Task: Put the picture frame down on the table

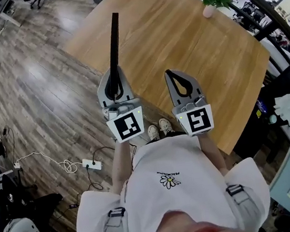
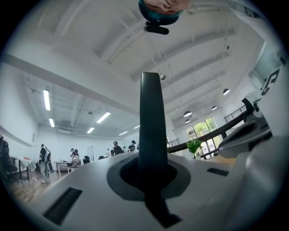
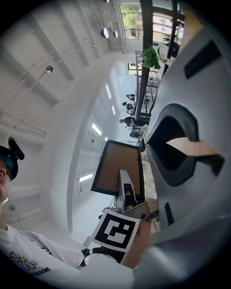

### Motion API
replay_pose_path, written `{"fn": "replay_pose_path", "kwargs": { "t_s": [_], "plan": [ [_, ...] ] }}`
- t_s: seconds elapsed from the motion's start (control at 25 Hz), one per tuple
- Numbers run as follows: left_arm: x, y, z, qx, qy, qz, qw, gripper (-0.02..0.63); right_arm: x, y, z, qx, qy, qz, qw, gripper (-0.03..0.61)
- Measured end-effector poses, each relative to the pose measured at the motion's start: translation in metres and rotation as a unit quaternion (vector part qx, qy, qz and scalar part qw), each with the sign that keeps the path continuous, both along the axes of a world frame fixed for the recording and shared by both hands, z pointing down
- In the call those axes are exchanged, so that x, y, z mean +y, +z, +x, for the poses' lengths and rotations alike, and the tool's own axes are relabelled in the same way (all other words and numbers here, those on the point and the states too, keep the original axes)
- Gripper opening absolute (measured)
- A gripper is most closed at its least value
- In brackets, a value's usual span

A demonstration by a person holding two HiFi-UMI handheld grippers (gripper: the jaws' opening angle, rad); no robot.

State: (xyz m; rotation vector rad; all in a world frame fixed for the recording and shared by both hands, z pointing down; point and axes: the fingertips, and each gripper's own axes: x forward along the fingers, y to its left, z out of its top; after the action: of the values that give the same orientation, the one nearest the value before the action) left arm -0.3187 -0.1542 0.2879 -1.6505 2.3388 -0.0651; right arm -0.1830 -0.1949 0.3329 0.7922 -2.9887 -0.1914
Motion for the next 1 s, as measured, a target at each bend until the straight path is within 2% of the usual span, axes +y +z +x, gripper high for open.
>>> {"fn": "replay_pose_path", "kwargs": {
  "t_s": [0.08, 0.16, 0.24, 0.28, 0.4, 0.48, 0.56, 0.76, 0.92, 1.0],
  "plan": [
    [-0.014, -0.003, 0.013, -0.059, 0.024, -0.021, 0.9977, 0.023, -0.002, 0.003, 0.009, 0.003, 0.011, -0.004, 1.0, 0.008],
    [-0.029, -0.002, 0.029, -0.115, 0.049, -0.044, 0.9912, 0.023, -0.005, 0.005, 0.019, 0.005, 0.022, -0.003, 1.0, 0.008],
    [-0.047, 0.004, 0.045, -0.147, 0.073, -0.059, 0.9846, 0.023, -0.008, 0.007, 0.03, 0.004, 0.034, -0.004, 0.999, 0.008],
    [-0.056, 0.009, 0.052, -0.153, 0.086, -0.066, 0.9822, 0.023, -0.01, 0.009, 0.036, 0.004, 0.04, -0.006, 0.999, 0.008],
    [-0.08, 0.027, 0.068, -0.137, 0.126, -0.094, 0.978, 0.023, -0.015, 0.013, 0.055, 0.005, 0.061, -0.017, 0.998, 0.008],
    [-0.094, 0.037, 0.08, -0.154, 0.149, -0.114, 0.9702, 0.023, -0.018, 0.017, 0.066, 0.009, 0.074, -0.024, 0.997, 0.008],
    [-0.108, 0.052, 0.093, -0.196, 0.168, -0.142, 0.9555, 0.023, -0.02, 0.021, 0.075, 0.012, 0.083, -0.027, 0.996, 0.008],
    [-0.132, 0.114, 0.121, -0.29, 0.206, -0.208, 0.9115, 0.023, -0.019, 0.035, 0.094, 0.023, 0.1, -0.04, 0.994, 0.008],
    [-0.14, 0.164, 0.14, -0.33, 0.227, -0.251, 0.8812, 0.023, -0.019, 0.049, 0.115, 0.027, 0.121, -0.062, 0.99, 0.008],
    [-0.143, 0.187, 0.15, -0.353, 0.241, -0.272, 0.8619, 0.023, -0.021, 0.056, 0.125, 0.028, 0.133, -0.073, 0.988, 0.008]
  ]
}}
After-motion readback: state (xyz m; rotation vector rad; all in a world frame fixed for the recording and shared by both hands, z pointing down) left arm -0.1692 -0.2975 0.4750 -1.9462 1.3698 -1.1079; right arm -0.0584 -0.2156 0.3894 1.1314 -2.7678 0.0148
